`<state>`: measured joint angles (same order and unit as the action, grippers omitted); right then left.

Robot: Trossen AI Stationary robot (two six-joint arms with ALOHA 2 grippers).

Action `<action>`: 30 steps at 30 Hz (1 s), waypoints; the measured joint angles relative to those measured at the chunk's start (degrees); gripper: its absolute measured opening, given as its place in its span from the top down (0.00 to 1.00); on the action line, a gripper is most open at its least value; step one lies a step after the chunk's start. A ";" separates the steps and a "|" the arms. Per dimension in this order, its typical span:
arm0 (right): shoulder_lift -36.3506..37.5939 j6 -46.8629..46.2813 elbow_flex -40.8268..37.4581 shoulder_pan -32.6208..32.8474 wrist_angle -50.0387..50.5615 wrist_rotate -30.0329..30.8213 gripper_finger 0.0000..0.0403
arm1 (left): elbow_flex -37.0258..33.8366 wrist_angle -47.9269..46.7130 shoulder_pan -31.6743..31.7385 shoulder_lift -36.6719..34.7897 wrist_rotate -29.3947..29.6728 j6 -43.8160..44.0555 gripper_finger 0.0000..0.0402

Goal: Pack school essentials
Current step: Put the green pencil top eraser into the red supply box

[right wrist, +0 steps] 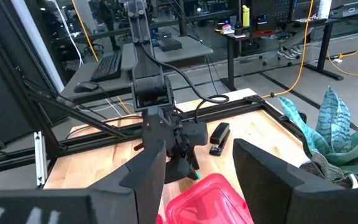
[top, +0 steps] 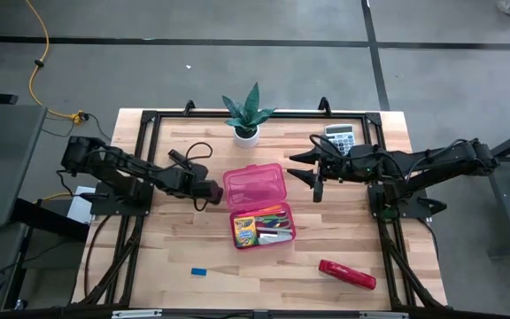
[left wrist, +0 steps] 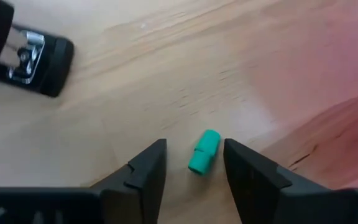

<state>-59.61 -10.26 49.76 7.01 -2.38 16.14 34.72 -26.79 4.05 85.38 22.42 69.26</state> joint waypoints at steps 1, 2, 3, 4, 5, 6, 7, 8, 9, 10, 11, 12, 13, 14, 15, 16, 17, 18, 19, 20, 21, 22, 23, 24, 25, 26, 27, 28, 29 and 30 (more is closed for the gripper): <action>0.00 -0.01 0.00 -0.01 0.01 0.01 0.55 | -0.02 0.03 0.02 0.03 0.09 -1.29 0.65; 0.00 -0.01 0.00 -0.02 0.00 0.01 0.55 | -0.03 0.01 0.02 0.03 0.13 -2.36 0.67; 0.00 0.00 0.00 -0.01 -0.01 0.00 0.55 | -0.04 -0.01 0.04 0.03 0.17 -3.25 0.68; 0.00 -0.01 0.00 -0.01 0.00 0.00 0.55 | -0.04 0.03 0.04 0.03 0.20 -3.95 0.70; 0.00 -0.01 0.00 0.00 0.00 0.00 0.55 | -0.04 0.14 0.04 0.11 0.31 -4.53 0.72; 0.00 -0.08 0.00 -0.02 -0.01 0.00 0.55 | -0.04 0.36 0.04 0.40 0.45 -5.12 0.73; 0.00 -0.17 0.00 -0.01 -0.01 0.00 0.55 | -0.03 0.57 0.03 0.67 0.67 -5.55 0.75; 0.00 -0.18 0.00 -0.02 -0.02 0.00 0.55 | 0.02 0.78 0.00 0.98 0.77 -6.11 0.76; 0.00 -0.20 0.00 -0.02 0.00 0.00 0.55 | 0.06 1.07 0.00 1.29 0.87 -6.83 0.78; 0.00 -0.20 0.00 -0.02 -0.02 0.00 0.55 | 0.07 1.35 0.00 1.61 0.78 -7.28 0.80; 0.00 -0.20 0.00 0.00 -0.02 0.00 0.55 | 0.08 1.64 0.00 2.05 0.59 -7.92 0.81; 0.00 -0.20 0.00 0.00 -0.02 0.00 0.55 | 0.13 1.78 0.00 2.22 0.39 -8.49 0.83; 0.00 -0.20 0.00 -0.02 -0.02 0.00 0.55 | 0.15 1.84 0.00 2.26 0.13 -8.93 0.85; 0.00 -0.20 0.00 -0.01 -0.02 0.00 0.55 | 0.15 1.94 0.03 2.23 -0.12 -9.41 0.87; 0.00 -0.22 0.00 -0.02 -0.02 0.00 0.55 | 0.14 1.90 0.04 1.81 -0.46 -10.09 0.89; 0.00 -0.20 0.00 0.00 -0.02 0.00 0.55 | 0.09 1.78 0.07 1.13 -0.94 -10.89 0.91; 0.00 -0.20 0.00 0.00 -0.02 0.00 0.55 | 0.06 1.70 0.10 0.50 -1.53 -11.88 0.93; 0.00 -0.20 0.00 0.00 -0.02 0.00 0.55 | -0.07 1.55 0.16 -0.43 -2.35 -13.07 0.95; 0.00 -0.20 0.00 0.00 -0.02 0.00 0.55 | -0.17 0.92 0.17 -1.73 -3.49 -14.37 0.97; 0.00 -0.23 0.00 -0.01 -0.02 0.00 0.55 | -0.22 0.50 0.05 -3.32 -4.01 -15.91 0.98; 0.00 -0.21 0.00 -0.01 -0.02 0.00 0.55 | -0.19 0.69 -0.01 -5.23 -4.60 -17.37 0.99; 0.00 -0.23 0.00 0.00 -0.02 0.00 0.55 | -0.13 0.48 -0.02 -7.27 -5.12 -18.63 0.99; 0.00 -0.23 0.00 0.00 -0.02 0.00 0.55 | -0.13 -0.42 0.01 -9.56 -5.41 -19.82 0.98; 0.00 -0.22 0.00 0.00 -0.02 0.00 0.55 | -0.13 -1.16 -0.03 -12.04 -5.66 -20.90 0.98; 0.00 -0.22 0.00 -0.02 -0.02 0.00 0.55 | -0.13 -1.35 -0.20 -14.50 -5.75 -21.66 0.98; 0.00 -0.21 0.00 -0.01 -0.02 0.00 0.55 | -0.13 -1.43 -0.46 -17.32 -5.73 -22.31 0.98; 0.00 -0.23 0.00 -0.02 -0.02 0.00 0.55 | -0.13 -1.52 -0.79 -20.47 -5.73 -23.08 0.98; 0.00 -0.23 0.00 -0.01 -0.02 0.00 0.55 | -0.13 -1.14 -1.18 -23.85 -5.73 -23.86 0.98; 0.00 -0.23 0.00 0.00 -0.02 0.00 0.55 | -0.13 -0.06 -1.46 -27.02 -5.69 -24.76 0.98; 0.00 -0.23 0.00 -0.01 -0.02 0.00 0.55 | -0.13 1.44 -1.87 -30.19 -5.59 -25.89 0.98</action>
<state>-59.61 -10.48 49.76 7.00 -2.39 16.14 34.59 -25.35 2.19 55.19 16.84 43.37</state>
